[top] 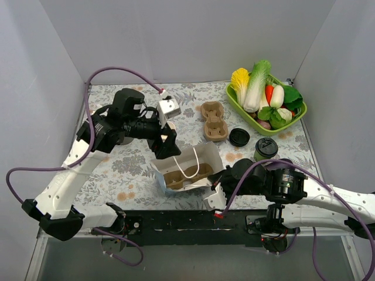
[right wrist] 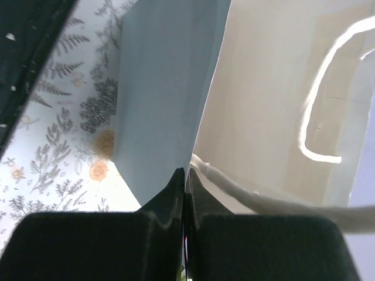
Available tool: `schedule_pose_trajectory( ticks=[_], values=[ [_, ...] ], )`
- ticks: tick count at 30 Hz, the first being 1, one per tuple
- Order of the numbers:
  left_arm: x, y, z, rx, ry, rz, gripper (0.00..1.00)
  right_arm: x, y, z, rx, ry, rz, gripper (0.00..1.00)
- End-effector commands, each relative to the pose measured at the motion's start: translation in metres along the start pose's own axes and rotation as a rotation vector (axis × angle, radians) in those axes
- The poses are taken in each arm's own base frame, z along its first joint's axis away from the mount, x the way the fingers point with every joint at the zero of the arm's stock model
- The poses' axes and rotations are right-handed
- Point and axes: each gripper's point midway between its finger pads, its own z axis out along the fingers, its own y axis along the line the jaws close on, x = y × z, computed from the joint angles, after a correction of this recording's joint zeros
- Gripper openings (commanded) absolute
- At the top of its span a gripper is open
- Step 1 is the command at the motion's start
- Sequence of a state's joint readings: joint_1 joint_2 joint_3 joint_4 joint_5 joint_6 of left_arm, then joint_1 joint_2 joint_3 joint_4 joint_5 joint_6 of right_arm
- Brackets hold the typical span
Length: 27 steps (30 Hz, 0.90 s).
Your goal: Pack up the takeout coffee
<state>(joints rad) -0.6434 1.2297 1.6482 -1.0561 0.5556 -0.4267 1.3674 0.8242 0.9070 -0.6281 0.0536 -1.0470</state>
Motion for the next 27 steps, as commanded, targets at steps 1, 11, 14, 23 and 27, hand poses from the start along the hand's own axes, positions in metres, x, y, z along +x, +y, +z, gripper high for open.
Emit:
schedule_pose_trajectory(
  ticks=[1, 11, 14, 23, 27],
  values=[
    [0.046, -0.022, 0.008, 0.151, 0.151, -0.067, 0.79, -0.008, -0.026, -0.004, 0.064, -0.059, -0.033, 0.01],
    [0.061, 0.022, 0.030, -0.043, 0.185, -0.099, 0.71, -0.008, -0.027, -0.002, 0.070, -0.070, -0.042, 0.01],
    [0.070, 0.021, 0.035, -0.013, 0.225, -0.106, 0.48, -0.005, -0.033, -0.006, 0.093, -0.050, -0.052, 0.18],
    [0.083, 0.010, 0.015, -0.006, 0.271, -0.070, 0.00, -0.001, -0.097, -0.049, 0.229, 0.072, -0.105, 0.73],
    [0.089, 0.008, -0.006, -0.028, 0.328, -0.033, 0.00, -0.013, -0.147, -0.075, 0.366, 0.056, -0.072, 0.77]
  ],
)
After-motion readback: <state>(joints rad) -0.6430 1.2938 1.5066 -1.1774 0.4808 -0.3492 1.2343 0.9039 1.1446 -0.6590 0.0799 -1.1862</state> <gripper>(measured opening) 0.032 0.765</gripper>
